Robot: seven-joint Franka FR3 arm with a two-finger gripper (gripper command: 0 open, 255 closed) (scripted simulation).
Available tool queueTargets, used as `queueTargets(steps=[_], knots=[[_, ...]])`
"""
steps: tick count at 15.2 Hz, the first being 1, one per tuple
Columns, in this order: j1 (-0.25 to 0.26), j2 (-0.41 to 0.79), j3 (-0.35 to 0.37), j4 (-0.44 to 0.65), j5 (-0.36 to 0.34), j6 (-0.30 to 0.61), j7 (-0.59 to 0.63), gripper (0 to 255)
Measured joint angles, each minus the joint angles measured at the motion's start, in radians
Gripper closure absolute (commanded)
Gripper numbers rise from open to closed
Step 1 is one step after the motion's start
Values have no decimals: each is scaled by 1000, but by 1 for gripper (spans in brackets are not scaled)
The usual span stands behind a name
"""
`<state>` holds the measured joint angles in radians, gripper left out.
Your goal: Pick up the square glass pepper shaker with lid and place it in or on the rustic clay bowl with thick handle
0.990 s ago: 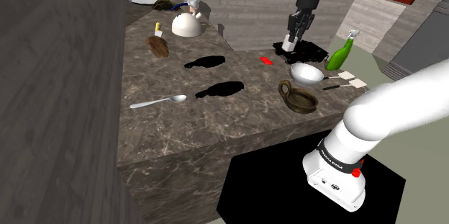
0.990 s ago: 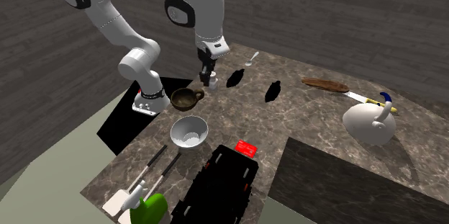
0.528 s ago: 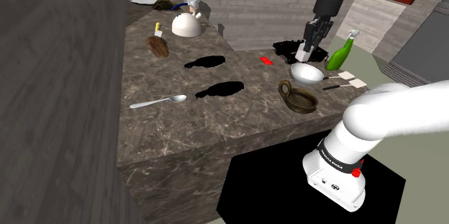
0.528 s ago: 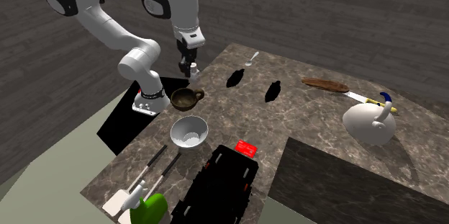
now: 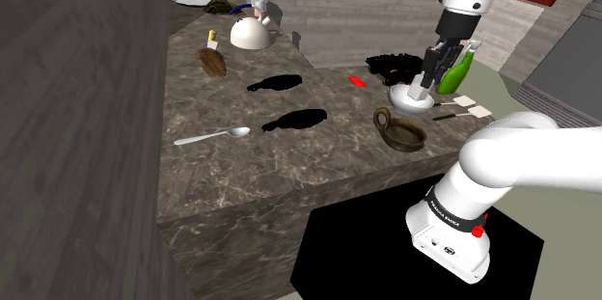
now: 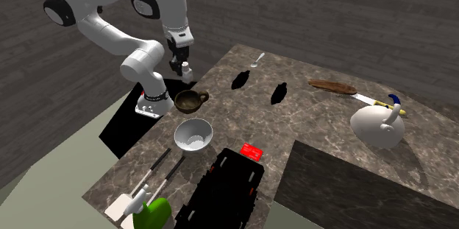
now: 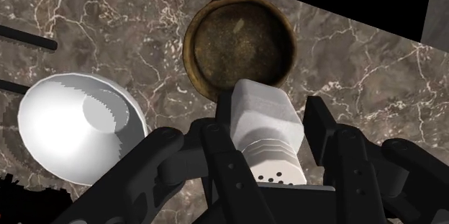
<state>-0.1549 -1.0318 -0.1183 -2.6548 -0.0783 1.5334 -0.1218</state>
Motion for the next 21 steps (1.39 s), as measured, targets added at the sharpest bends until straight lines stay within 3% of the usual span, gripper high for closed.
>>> queueTargets(steps=[13, 19, 20, 21], knots=[[-11, -27, -17, -179, -19, 151, -1, 255], [-12, -25, -19, -187, -20, 162, -1, 255], [-12, -25, -19, -187, -20, 162, -1, 0], [-12, -25, -19, -187, -20, 162, -1, 0]])
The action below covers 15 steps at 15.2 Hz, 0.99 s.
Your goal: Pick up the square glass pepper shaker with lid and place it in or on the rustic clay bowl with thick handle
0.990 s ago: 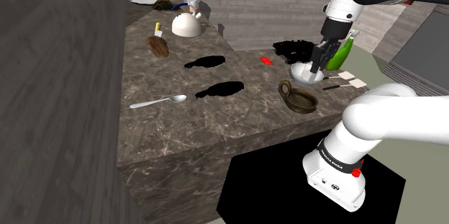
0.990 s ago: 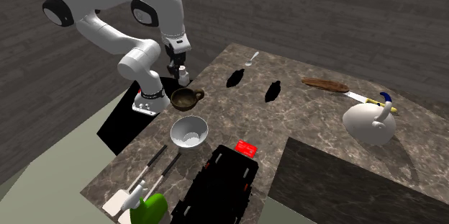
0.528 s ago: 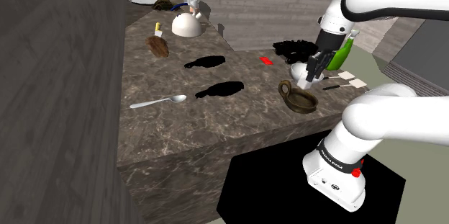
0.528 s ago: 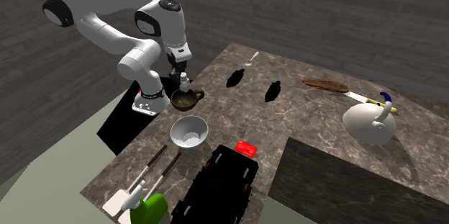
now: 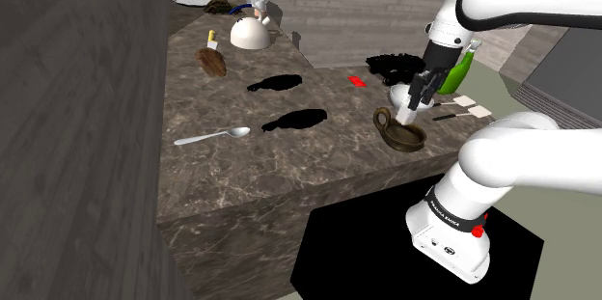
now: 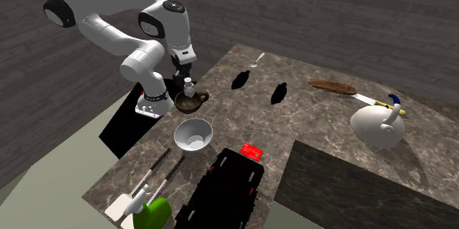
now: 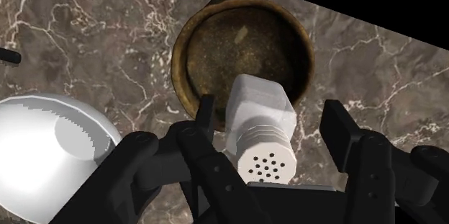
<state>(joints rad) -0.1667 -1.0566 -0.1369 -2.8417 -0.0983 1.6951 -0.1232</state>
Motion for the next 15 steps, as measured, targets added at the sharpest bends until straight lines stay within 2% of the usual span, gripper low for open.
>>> queueTargets(steps=[5, 9, 15], knots=[[0, 0, 0, 0, 0, 0, 0, 0], [7, 17, 9, 102, 10, -83, 0, 0], [9, 28, 11, 138, 13, -109, -1, 0]])
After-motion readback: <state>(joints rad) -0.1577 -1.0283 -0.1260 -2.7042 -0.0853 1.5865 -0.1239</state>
